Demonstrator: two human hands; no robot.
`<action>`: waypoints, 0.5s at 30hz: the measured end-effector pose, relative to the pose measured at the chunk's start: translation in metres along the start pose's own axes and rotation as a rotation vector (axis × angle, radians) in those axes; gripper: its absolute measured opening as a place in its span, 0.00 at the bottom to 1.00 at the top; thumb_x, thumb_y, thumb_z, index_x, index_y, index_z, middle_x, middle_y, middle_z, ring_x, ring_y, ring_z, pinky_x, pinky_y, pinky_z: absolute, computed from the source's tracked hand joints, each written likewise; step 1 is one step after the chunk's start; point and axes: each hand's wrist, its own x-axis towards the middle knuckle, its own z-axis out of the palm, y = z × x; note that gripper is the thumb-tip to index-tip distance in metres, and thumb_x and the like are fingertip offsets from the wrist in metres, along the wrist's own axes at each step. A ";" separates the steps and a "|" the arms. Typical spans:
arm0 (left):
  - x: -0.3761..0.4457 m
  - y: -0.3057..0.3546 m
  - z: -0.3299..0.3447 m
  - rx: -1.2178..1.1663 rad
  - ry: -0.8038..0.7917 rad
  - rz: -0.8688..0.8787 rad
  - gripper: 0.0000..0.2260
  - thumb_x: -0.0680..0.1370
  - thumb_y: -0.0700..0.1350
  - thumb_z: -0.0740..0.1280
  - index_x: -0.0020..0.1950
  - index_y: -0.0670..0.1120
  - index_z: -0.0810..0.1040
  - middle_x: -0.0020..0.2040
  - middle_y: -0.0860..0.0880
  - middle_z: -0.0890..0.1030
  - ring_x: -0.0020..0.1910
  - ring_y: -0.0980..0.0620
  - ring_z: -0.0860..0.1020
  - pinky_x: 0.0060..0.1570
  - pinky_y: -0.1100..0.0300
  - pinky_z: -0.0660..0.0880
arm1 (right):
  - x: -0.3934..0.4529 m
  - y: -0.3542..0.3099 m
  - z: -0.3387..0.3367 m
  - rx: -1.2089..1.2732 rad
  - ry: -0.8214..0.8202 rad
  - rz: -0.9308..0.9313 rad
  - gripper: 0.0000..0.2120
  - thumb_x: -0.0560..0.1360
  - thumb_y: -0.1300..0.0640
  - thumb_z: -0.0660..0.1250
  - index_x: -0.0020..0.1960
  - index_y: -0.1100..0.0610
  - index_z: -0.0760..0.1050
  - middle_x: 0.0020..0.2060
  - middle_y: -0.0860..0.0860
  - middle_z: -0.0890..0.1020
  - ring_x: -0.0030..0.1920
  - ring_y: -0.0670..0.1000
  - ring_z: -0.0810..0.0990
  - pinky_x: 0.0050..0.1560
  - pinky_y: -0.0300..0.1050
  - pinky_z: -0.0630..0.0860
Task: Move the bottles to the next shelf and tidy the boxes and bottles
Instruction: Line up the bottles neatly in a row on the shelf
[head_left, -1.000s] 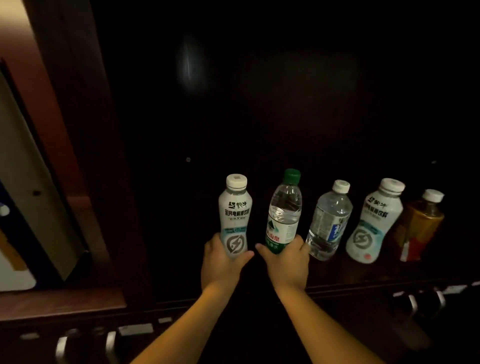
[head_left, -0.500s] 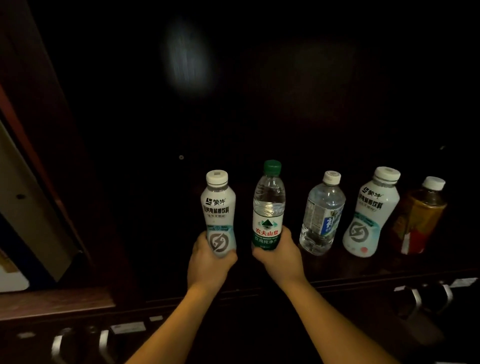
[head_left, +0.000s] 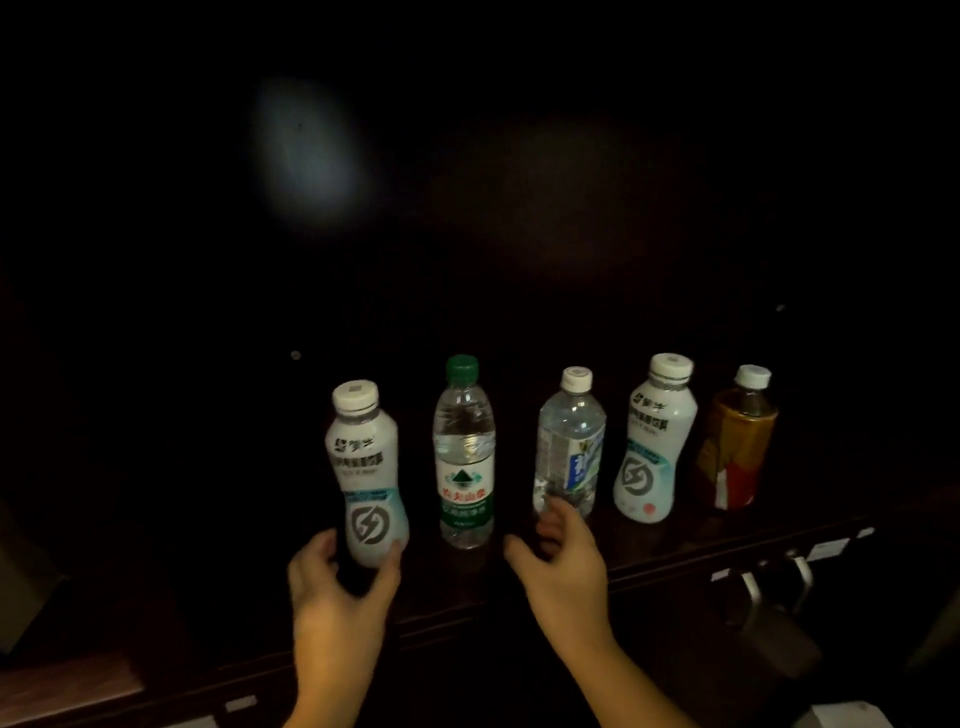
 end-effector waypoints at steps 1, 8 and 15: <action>-0.014 0.005 0.005 -0.019 -0.005 0.081 0.31 0.63 0.46 0.79 0.62 0.42 0.71 0.57 0.46 0.72 0.52 0.41 0.77 0.49 0.52 0.73 | 0.000 0.004 -0.017 0.015 0.107 -0.020 0.23 0.65 0.53 0.77 0.56 0.41 0.72 0.51 0.43 0.79 0.49 0.42 0.79 0.48 0.38 0.75; -0.069 0.086 0.108 -0.105 -0.454 0.157 0.40 0.69 0.53 0.73 0.74 0.44 0.57 0.72 0.46 0.64 0.69 0.50 0.66 0.63 0.61 0.65 | 0.063 0.009 -0.094 -0.217 0.411 0.017 0.30 0.68 0.47 0.76 0.63 0.59 0.69 0.59 0.56 0.73 0.59 0.56 0.74 0.52 0.51 0.76; -0.040 0.108 0.164 -0.059 -0.423 -0.070 0.46 0.63 0.56 0.77 0.73 0.43 0.57 0.70 0.42 0.65 0.64 0.42 0.70 0.54 0.50 0.73 | 0.099 0.019 -0.095 -0.419 0.287 0.065 0.44 0.60 0.39 0.78 0.66 0.60 0.65 0.60 0.56 0.71 0.61 0.57 0.71 0.53 0.52 0.76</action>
